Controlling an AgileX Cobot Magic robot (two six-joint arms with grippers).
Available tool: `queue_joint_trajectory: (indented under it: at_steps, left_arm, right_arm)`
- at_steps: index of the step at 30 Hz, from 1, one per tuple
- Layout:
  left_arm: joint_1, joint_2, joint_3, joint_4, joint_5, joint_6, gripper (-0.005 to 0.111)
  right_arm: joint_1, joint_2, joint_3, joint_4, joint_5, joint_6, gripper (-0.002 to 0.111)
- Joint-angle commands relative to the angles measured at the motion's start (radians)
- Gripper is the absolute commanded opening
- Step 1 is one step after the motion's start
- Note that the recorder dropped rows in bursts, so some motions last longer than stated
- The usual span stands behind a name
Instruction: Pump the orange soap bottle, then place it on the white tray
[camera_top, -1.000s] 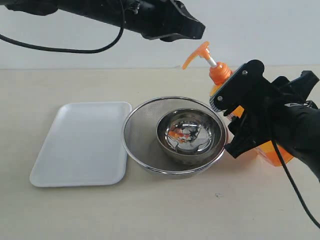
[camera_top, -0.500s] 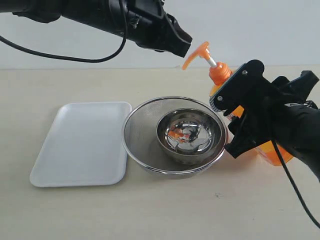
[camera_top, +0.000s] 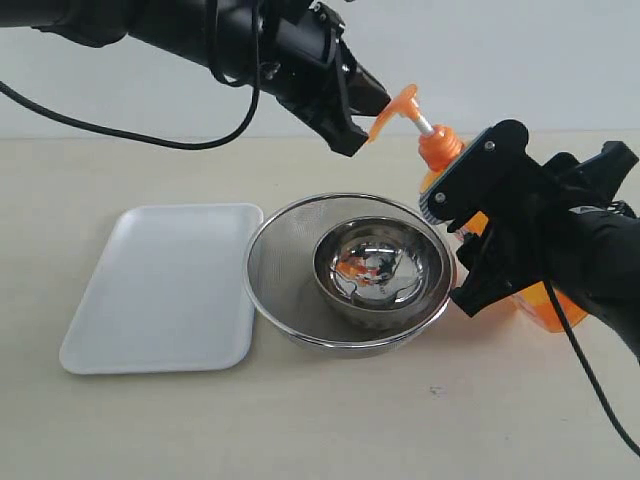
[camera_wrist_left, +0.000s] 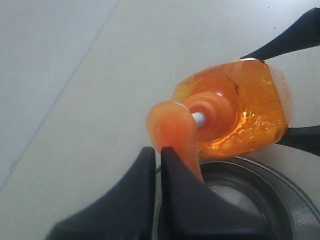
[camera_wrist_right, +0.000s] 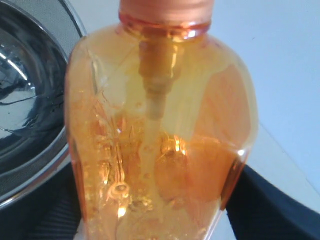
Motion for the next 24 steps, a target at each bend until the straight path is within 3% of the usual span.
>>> queue_joint_trajectory:
  at_steps: [1,24]
  left_arm:
    - [-0.005,0.005,-0.002,-0.029,-0.004,0.043,0.005]
    - [-0.006,0.058,-0.002,-0.13,0.046,0.081,0.005]
  right_arm:
    - [0.001,-0.022,-0.018,-0.067,-0.059,-0.012,0.0]
    - [0.001,-0.022,-0.018,-0.077,-0.057,-0.01,0.0]
